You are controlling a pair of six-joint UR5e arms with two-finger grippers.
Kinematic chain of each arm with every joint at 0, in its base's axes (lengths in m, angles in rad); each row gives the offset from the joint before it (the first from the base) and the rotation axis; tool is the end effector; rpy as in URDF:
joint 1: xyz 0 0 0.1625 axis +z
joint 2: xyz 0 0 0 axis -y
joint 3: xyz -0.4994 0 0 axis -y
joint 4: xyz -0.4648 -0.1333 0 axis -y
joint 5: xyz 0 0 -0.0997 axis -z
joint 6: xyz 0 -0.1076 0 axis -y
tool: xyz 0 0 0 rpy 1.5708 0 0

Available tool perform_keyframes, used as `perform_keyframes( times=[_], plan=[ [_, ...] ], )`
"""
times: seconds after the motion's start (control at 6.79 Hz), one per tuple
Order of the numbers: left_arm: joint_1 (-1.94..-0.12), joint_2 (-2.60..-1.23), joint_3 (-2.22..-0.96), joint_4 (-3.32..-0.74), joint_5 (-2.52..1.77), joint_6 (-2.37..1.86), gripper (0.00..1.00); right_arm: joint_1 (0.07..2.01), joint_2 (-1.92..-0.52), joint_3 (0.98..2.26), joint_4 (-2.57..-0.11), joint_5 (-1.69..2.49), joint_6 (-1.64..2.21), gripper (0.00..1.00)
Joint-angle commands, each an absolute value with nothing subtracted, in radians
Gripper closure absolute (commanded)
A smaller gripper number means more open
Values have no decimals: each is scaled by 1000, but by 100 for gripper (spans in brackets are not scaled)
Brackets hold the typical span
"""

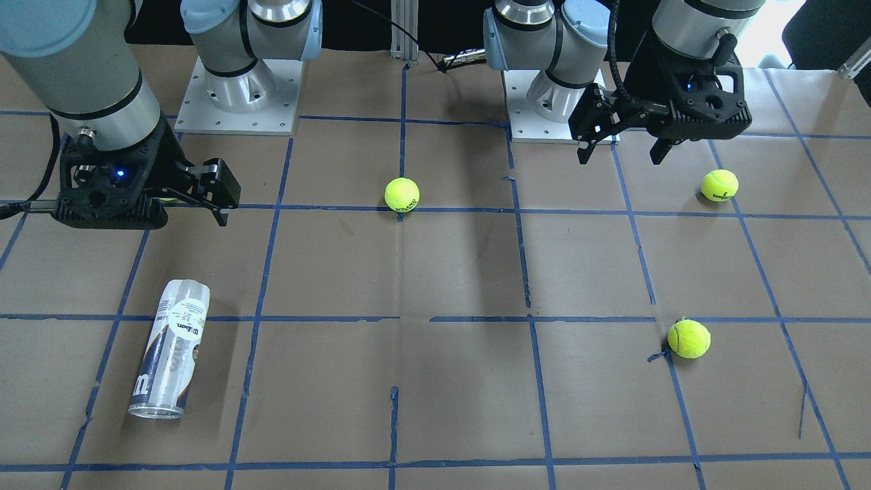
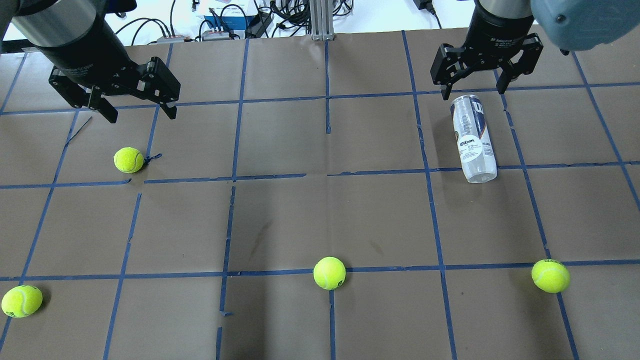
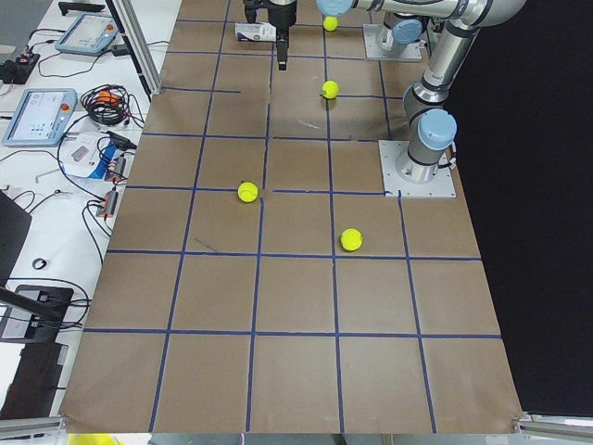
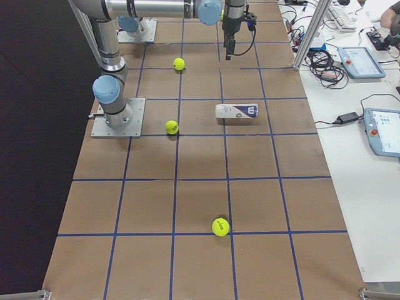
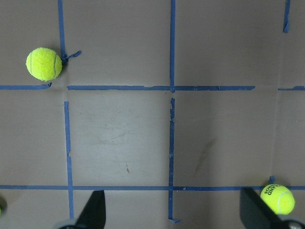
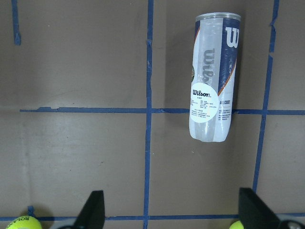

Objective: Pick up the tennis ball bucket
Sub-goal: 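Move the right gripper down over the clear Wilson ball can, then close the right gripper on the end of the Wilson can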

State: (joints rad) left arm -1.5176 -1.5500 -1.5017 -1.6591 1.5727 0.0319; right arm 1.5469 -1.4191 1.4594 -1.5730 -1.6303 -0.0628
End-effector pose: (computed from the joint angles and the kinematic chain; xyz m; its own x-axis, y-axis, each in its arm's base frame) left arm -0.1035 -0.5587 0.5961 -0.9998 -0.0213 -0.0020 -0.0213 0.9998 -0.0015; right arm 0.1117 -0.6383 0.5263 -0.9975 -0.0412 0.0569 -0.0388 0.9984 0.0417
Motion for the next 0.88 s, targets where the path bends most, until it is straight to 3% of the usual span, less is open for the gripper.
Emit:
perform_keyframes(
  times=[0.0, 0.29, 0.74],
  plan=[
    [-1516, -1551, -1502, -1658, 1572, 34, 0, 1429, -1384, 1593, -1723, -1643, -132, 0],
    [-1517, -1549, -1502, -1658, 1572, 35, 0, 1414, -1277, 1706, -1983, -1634, -196, 0],
    [-1517, -1549, -1500, -1658, 1572, 35, 0, 1405, -1113, 1701, -2158, -1628, -212, 0]
  ],
)
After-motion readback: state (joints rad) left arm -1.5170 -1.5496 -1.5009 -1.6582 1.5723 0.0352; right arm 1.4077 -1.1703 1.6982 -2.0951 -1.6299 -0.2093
